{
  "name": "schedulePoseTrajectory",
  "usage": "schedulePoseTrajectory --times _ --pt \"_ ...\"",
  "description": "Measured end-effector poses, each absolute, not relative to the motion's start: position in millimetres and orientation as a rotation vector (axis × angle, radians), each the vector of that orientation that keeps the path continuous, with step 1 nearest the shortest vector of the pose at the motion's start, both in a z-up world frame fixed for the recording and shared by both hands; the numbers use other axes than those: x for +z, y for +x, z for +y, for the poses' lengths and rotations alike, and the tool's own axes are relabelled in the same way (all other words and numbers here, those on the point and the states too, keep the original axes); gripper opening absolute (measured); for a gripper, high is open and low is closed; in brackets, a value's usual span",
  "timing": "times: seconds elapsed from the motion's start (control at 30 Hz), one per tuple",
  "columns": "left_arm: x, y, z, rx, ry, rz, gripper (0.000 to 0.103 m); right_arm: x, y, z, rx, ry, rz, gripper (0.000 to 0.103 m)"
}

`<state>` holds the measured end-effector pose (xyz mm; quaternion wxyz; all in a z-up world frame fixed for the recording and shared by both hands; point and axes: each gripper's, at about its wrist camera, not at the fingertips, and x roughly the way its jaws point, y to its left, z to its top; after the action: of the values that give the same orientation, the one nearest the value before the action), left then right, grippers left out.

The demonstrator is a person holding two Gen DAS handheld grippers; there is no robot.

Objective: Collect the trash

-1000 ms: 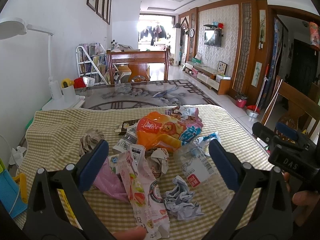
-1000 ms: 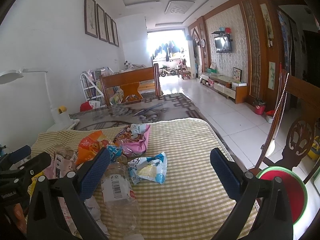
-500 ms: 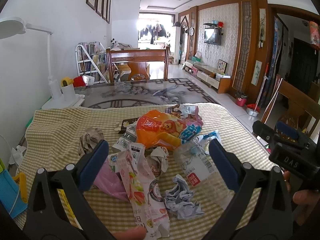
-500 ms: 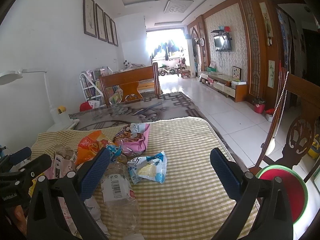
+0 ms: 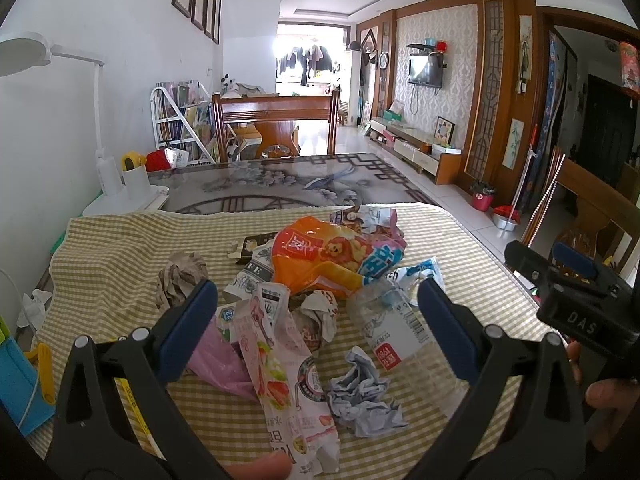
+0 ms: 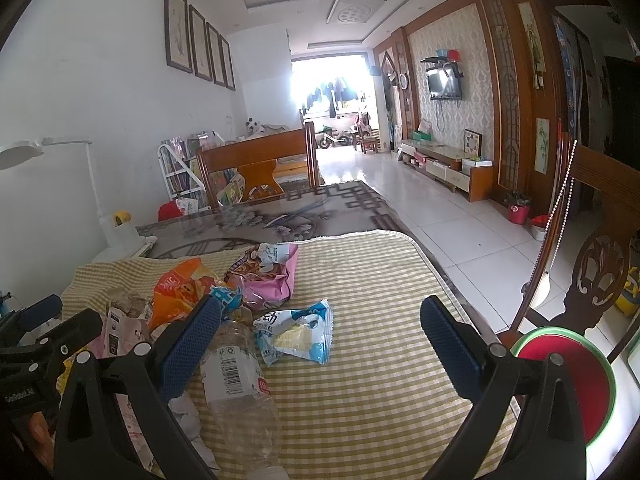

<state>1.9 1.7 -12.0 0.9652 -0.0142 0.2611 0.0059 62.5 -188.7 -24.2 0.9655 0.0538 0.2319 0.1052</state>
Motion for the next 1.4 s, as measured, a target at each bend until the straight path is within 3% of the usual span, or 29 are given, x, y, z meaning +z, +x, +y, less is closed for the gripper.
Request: schedulePoseTrajectory --times 0.97,1.13,1.2,1.27,1.4 --pt "-13.2 5.6 7.7 0.043 -0.02 0.561 0.098 -25.7 62.7 -189.3 0.213 0.107 0.477 0.096" --pt "-37.5 10.2 65.3 0.313 -0.148 0.721 0.098 -29.4 61.2 -187.6 0.218 0.098 0.488 0.096" --pt "-50.7 4.2 101.1 0.38 -0.337 0.776 0.094 -30.9 61.3 -187.0 0.22 0.096 0.496 0.096" --pt "-60.5 -2.4 117.6 0.484 -0.386 0.81 0.083 -32.8 64.8 -185.9 0.225 0.1 0.509 0.096" --pt "-80.5 -5.3 123.1 0.512 -0.447 0.887 0.077 -33.2 68.0 -182.8 0.242 0.098 0.532 0.096"
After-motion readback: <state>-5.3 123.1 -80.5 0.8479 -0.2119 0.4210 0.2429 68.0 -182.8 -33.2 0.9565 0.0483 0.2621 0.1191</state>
